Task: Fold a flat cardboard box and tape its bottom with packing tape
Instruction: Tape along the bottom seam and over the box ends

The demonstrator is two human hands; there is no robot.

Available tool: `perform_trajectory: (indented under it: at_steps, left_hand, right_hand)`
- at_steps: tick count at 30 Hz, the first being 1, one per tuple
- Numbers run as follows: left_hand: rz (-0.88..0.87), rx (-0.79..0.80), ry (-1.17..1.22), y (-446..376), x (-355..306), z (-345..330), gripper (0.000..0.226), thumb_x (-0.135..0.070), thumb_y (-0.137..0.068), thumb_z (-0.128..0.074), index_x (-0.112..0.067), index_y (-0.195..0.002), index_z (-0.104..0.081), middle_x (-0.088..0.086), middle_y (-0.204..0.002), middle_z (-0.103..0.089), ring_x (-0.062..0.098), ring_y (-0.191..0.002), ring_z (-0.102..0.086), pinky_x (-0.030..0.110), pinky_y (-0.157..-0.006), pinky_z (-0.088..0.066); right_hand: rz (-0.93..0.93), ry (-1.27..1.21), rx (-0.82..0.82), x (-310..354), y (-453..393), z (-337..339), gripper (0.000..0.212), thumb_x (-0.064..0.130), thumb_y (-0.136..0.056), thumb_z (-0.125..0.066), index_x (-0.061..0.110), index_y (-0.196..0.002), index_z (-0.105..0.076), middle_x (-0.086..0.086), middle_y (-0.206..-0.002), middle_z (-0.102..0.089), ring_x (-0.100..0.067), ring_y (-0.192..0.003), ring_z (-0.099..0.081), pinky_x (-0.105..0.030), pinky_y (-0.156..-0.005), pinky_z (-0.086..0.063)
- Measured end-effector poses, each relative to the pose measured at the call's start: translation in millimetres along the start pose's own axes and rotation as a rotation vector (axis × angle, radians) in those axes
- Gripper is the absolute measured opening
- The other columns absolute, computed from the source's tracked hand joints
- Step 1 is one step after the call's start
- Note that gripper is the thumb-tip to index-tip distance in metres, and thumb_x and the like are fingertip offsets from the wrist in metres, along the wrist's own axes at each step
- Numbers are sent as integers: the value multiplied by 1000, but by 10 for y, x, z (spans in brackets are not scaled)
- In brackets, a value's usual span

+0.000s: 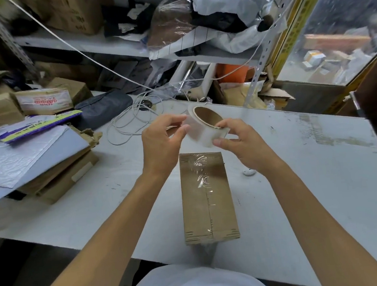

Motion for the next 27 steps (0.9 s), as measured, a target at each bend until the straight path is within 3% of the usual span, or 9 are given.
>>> perform_trajectory:
  at_steps: [4, 9, 11, 13, 15, 18, 21, 24, 27]
  left_hand:
    - [-15, -70, -25, 64, -63, 71, 13, -7, -84, -73, -16, -93, -74, -3, -89, -73, 7, -83, -70, 19, -78, -56]
    - [-39, -62, -38, 133, -104, 84, 16, -4, -84, -71, -19, -89, -72, -7, -86, -72, 3, -81, -67, 16, -74, -54]
    - [-4, -14, -36, 119, -58, 63, 19, -14, -85, -72, -22, -102, -69, -6, -100, -70, 4, -91, -65, 22, -81, -55]
    - [153, 150, 53, 81, 84, 7, 43, -33, -84, -74, -28, -125, -60, -6, -125, -61, 4, -111, -58, 25, -93, -51]
    - [302, 333, 286, 72, 157, -66, 68, -44, -77, -76, -26, -138, -52, 0, -134, -60, 11, -119, -59, 30, -99, -50]
    - [320, 333, 480, 65, 121, -89, 74, -39, -70, -79, -16, -136, -55, 10, -119, -70, 18, -108, -68, 33, -93, -53]
    - [289, 223, 393, 90, 69, -105, 78, -37, -64, -84, -18, -136, -58, 8, -116, -71, 20, -110, -68, 37, -98, -54]
    - [245, 178, 303, 157, -5, -157, 77, -38, -65, -85, -26, -137, -59, 3, -120, -69, 14, -114, -65, 37, -105, -50]
    - [143, 135, 201, 182, -124, -120, 69, -41, -69, -82, -30, -134, -60, -8, -128, -65, 4, -121, -59, 31, -108, -46]
  right_hand:
    - [3, 4, -1, 40, 36, -94, 21, 16, -89, -70, 33, -99, -60, -10, -121, -53, -1, -104, -51, -2, -73, -42]
    - [-11, 34, 1, 12, 59, -153, 17, 22, -91, -68, 26, -106, -61, -9, -119, -55, -10, -106, -55, -2, -70, -42]
    - [-26, -18, 8, -3, 81, -160, 16, 21, -92, -67, 22, -106, -61, -9, -117, -59, -11, -102, -59, -7, -72, -45]
    - [-33, -187, 57, 3, 129, -166, 19, 15, -94, -63, 11, -112, -58, -7, -107, -67, -11, -93, -64, -15, -76, -49]
    - [-26, -291, 146, 41, 196, -182, 21, 14, -97, -59, 6, -116, -56, -4, -99, -69, -8, -90, -65, -20, -84, -49]
    - [-33, -274, 240, 77, 251, -242, 26, 32, -93, -58, 24, -117, -57, -3, -114, -64, -8, -103, -62, -28, -94, -48]
    - [11, -29, 117, 178, 222, -231, 39, 49, -80, -69, 55, -112, -49, 5, -145, -39, -10, -127, -47, -31, -101, -43]
    - [113, 112, -44, 325, 198, -193, 49, 38, -77, -80, 32, -118, -53, 5, -112, -59, -7, -95, -59, -23, -74, -50]
    - [105, 63, -92, 342, 207, -197, 40, 30, -78, -79, 24, -110, -58, 7, -93, -65, -7, -80, -62, -20, -63, -50]
Point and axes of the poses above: each hand's wrist, its own y-axis away from the middle knuckle, its own z-axis out of the back of the hand, x = y × z, the point moved 6 cm from there along -y, towards the middle knuckle
